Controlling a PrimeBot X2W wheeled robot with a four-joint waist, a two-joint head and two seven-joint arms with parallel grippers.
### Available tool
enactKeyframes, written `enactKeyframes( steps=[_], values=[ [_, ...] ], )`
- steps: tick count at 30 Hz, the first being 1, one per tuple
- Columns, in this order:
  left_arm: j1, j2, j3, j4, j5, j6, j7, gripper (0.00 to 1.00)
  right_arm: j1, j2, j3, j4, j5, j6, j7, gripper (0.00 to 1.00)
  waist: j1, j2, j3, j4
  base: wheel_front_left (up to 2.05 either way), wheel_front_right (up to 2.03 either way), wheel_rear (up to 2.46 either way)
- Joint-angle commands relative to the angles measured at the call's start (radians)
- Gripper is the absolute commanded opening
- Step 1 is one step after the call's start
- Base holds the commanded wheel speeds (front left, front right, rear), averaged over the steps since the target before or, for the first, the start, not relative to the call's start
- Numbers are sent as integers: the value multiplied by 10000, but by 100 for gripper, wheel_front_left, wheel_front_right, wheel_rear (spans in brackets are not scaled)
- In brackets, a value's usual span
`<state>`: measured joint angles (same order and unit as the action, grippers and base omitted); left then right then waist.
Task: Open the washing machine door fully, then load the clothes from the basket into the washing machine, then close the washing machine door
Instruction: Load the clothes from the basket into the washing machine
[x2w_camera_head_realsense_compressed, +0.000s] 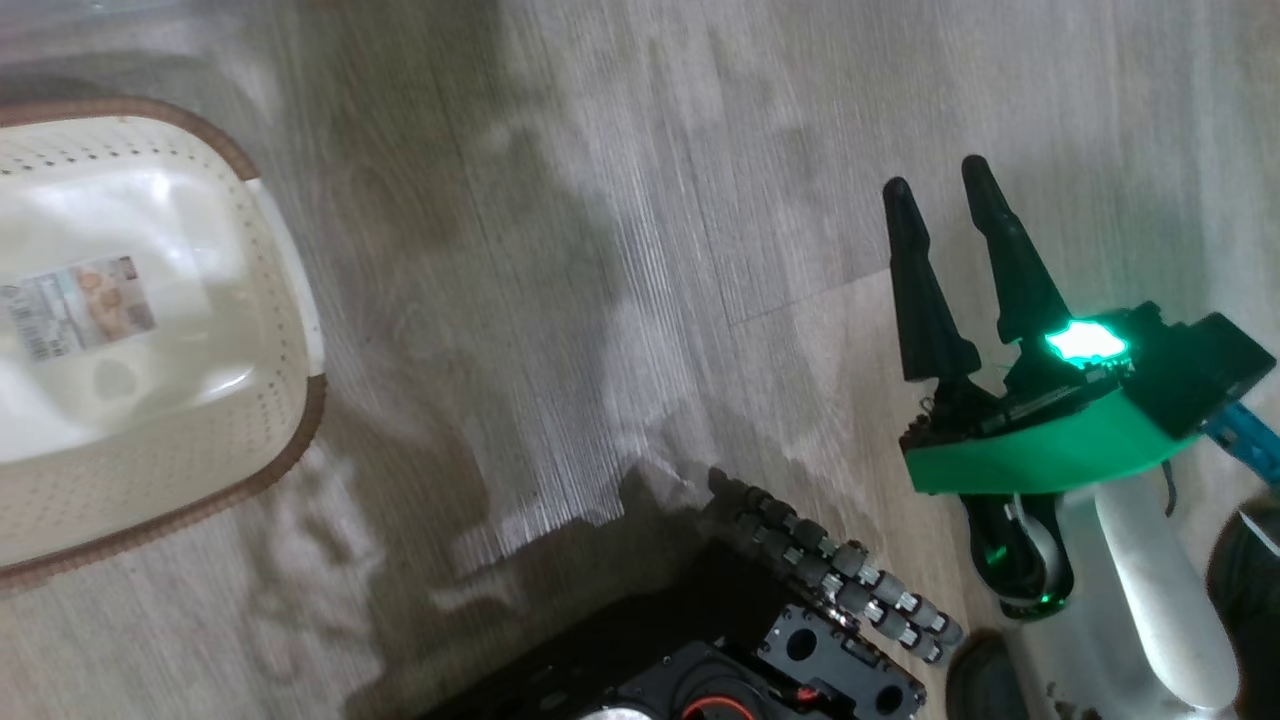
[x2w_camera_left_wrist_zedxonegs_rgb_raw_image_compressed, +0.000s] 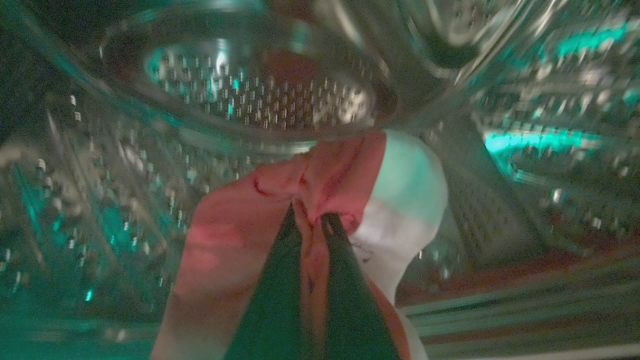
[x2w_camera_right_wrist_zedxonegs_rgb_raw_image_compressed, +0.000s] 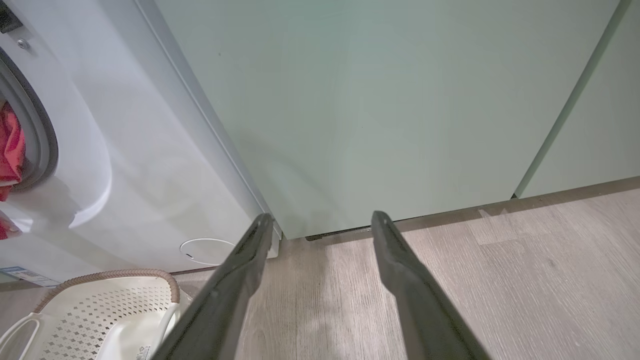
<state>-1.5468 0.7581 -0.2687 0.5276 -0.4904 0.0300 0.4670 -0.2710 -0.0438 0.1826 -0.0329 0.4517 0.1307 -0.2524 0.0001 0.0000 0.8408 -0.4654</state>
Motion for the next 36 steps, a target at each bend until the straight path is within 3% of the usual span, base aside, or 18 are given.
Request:
enactKeyframes(
  steps=[1,6,13,24,25,26,32,36],
  values=[
    [-525,481,162,-435,140,10,-362,0,102,-64,195,-316,92,0,-93,100,-1,0,137,-110,0,0,0],
    [-1317,289,-53,-408,634,-279,-2016,0,40,-64,265,-322,170,0,-93,100,-1,0,302,-134,0,0,0],
    [-2115,142,-360,329,1236,-418,-3507,0,-106,-64,309,-370,227,0,-93,100,-1,0,477,-40,0,0,0],
    [-1389,32,-527,2760,636,-1063,-3338,0,-124,-64,291,-347,149,0,-93,100,-1,0,430,233,0,0,0],
    [-1337,15,-567,2856,640,-1079,-3361,14,-114,-64,282,-347,124,0,-93,100,-1,0,409,265,0,0,0],
    [-1293,-33,-573,2920,590,-1110,-3425,100,-108,-64,266,-348,97,0,-93,100,-1,0,384,300,0,0,0],
    [-656,-404,-710,2614,407,-1211,-4230,100,-42,-64,7,-344,-198,0,-93,100,-1,0,-44,707,0,0,0],
    [441,-600,-501,1780,134,-844,-4966,100,53,-64,-218,-344,-398,0,-93,100,-1,0,-427,1031,0,0,0]
  ],
)
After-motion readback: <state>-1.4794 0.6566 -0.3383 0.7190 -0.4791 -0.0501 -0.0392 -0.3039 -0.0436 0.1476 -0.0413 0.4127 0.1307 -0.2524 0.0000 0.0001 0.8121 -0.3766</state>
